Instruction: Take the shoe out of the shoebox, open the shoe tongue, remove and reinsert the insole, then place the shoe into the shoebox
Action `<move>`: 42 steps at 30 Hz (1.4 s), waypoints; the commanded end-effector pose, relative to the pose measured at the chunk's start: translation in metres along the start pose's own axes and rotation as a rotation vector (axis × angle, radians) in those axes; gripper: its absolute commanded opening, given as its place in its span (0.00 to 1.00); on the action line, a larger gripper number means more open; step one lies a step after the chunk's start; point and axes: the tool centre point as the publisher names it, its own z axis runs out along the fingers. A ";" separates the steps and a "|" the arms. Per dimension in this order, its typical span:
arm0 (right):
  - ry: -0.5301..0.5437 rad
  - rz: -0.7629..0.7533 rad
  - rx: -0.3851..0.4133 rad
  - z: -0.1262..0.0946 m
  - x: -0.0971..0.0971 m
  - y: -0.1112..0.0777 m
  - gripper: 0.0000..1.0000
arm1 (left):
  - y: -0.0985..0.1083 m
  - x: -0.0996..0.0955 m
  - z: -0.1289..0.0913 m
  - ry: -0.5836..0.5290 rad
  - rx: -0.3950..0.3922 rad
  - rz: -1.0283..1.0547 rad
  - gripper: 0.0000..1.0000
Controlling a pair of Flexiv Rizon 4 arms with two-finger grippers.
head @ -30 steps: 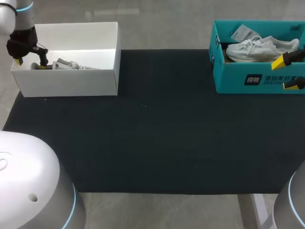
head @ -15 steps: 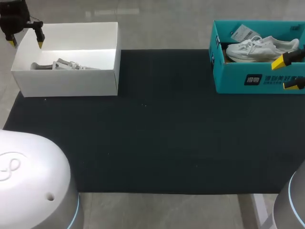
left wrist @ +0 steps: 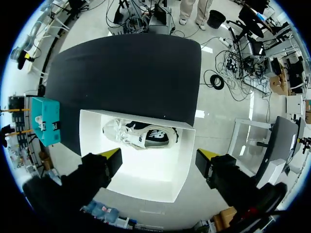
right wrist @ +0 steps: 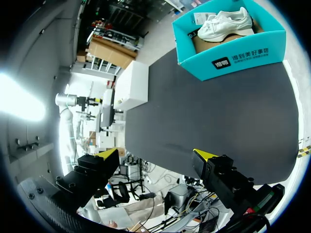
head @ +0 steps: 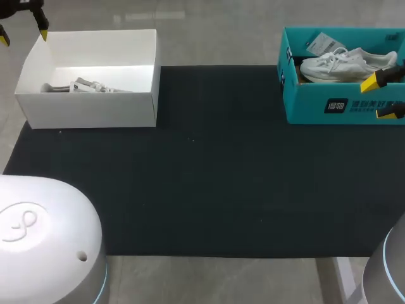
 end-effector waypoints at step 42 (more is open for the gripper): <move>-0.480 -0.051 -0.029 -0.048 -0.067 0.103 1.00 | -0.018 -0.007 -0.020 0.008 -0.014 -0.037 1.00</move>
